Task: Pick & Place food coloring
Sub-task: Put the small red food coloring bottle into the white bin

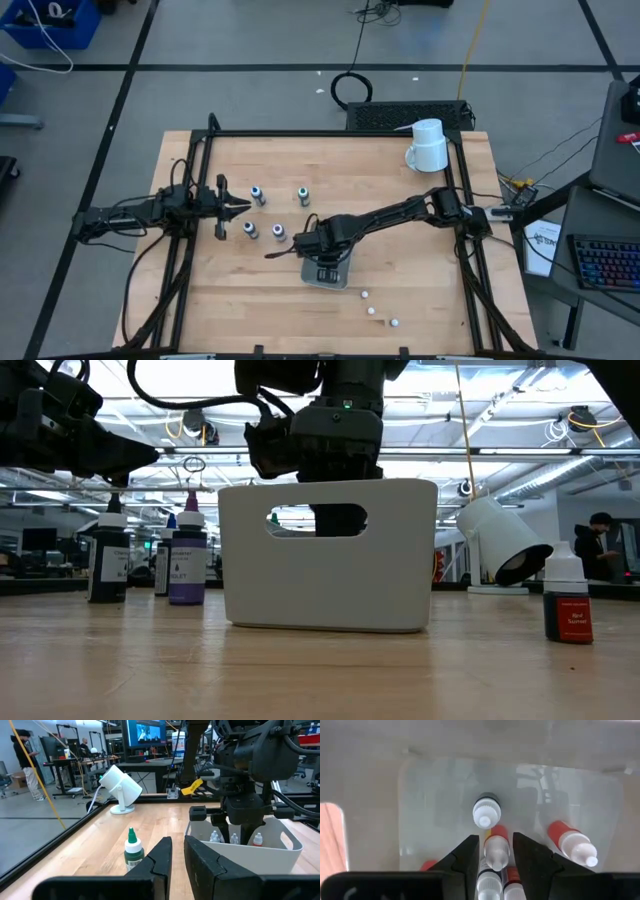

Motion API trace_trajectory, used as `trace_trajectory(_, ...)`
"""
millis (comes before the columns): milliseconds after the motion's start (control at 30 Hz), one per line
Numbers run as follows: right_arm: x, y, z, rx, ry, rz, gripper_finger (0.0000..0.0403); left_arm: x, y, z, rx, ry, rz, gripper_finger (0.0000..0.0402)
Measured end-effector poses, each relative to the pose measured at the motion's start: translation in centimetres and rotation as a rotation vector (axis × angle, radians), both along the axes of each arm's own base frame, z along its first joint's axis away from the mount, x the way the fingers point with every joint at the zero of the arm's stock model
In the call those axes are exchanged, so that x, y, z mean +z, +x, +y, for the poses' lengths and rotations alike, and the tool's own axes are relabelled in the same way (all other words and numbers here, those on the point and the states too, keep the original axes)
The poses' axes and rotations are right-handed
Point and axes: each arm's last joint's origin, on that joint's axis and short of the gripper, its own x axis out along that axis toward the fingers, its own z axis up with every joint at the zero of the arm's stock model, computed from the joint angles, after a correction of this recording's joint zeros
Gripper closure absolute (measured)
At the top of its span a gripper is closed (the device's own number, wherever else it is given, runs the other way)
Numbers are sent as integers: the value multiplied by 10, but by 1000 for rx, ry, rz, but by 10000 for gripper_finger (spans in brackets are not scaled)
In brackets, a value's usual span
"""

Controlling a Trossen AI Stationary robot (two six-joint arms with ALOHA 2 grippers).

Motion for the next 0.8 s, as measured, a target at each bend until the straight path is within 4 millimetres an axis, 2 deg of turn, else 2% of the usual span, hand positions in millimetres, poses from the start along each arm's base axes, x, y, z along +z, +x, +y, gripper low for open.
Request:
trace_trajectory(267, 32, -11, 5, -20, 9, -34, 298, 0, 0, 0, 0, 0, 2, 344)
trace_trajectory(533, 71, -49, 23, -182, 25, 61, 299, 0, 0, 0, 0, 0, 1, 344)
trace_trajectory(667, 76, -69, 43, -273, 32, 111, 298, 0, 0, 0, 0, 0, 0, 344)
trace_trajectory(800, 67, -85, 60, -348, 29, 158, 300, 0, 0, 0, 0, 0, 0, 344)
